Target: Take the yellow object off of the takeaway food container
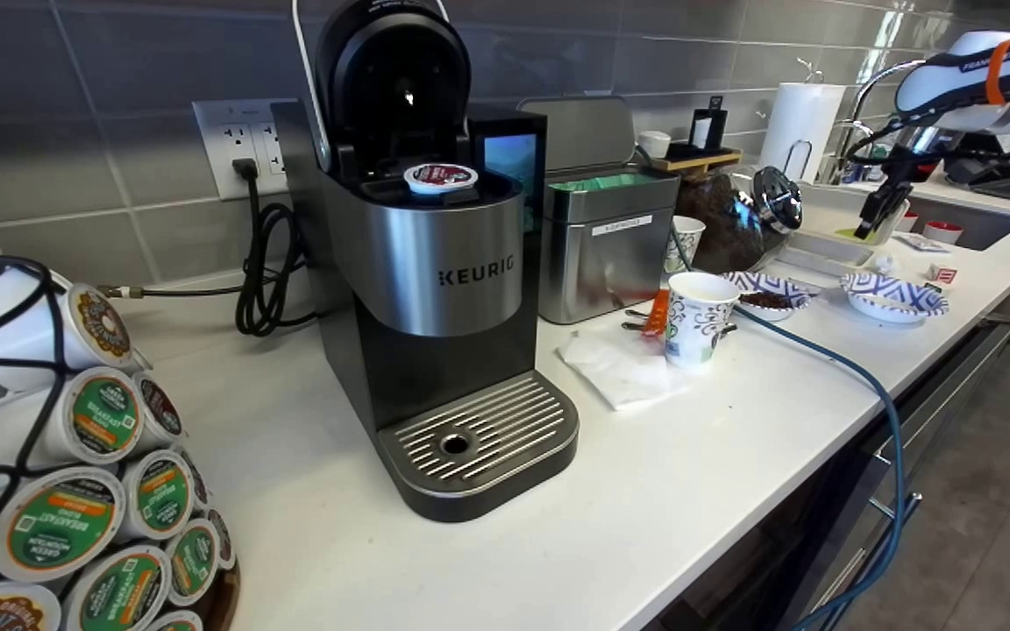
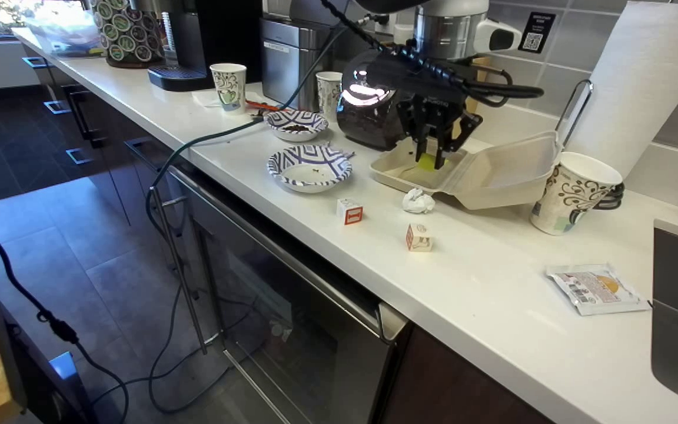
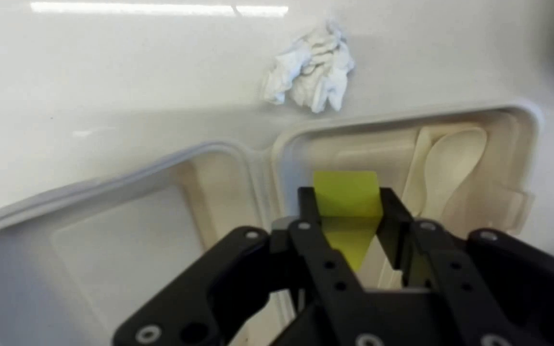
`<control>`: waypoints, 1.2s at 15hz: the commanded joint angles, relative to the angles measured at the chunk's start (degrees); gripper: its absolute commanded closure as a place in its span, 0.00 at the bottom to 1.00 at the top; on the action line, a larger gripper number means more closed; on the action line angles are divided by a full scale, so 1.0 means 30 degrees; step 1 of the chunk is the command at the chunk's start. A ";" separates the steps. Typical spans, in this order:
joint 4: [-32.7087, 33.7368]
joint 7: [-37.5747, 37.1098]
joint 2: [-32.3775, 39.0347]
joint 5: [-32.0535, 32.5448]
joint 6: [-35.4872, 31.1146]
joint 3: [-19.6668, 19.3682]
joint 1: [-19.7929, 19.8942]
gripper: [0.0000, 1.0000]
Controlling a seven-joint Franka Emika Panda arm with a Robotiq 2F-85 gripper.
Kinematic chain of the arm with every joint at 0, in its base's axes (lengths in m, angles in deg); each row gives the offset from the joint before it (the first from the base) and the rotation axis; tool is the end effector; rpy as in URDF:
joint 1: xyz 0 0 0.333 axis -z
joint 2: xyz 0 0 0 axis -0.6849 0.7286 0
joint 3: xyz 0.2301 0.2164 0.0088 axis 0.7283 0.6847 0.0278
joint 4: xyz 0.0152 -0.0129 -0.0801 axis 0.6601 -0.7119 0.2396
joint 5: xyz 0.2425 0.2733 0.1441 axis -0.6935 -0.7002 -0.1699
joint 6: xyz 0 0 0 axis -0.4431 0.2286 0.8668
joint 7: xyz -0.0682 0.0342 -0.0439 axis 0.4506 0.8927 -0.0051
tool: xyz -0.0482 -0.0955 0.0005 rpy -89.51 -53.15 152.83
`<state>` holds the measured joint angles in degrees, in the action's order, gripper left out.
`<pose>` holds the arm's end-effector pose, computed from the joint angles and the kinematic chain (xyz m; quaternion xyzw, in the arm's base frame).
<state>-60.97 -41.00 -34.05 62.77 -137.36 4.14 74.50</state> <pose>0.6481 -0.4724 0.3325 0.9950 0.0089 0.0941 0.0310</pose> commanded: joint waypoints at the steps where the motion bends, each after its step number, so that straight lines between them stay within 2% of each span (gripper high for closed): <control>1: -0.2342 0.0936 -0.1974 -0.0544 0.0408 0.0331 0.0450 0.91; 6: -0.4821 0.0783 -0.2706 -0.1062 0.3787 0.0333 0.1166 0.91; 7: -0.5289 -0.0038 -0.2618 -0.1343 0.3776 0.0144 0.1283 0.91; 14: -0.8775 -0.3008 -0.3826 -0.3755 0.0226 -0.0465 0.1848 0.91; 15: -0.9066 -0.3173 -0.3946 -0.3871 -0.0202 -0.0479 0.1825 0.62; 16: -0.9337 -0.3241 -0.4122 -0.3973 -0.0544 -0.0462 0.1812 0.40; 18: -0.9974 -0.3281 -0.4508 -0.4096 -0.1400 -0.0404 0.1711 0.37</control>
<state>-85.35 -49.76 -44.20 52.12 -137.53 2.91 80.35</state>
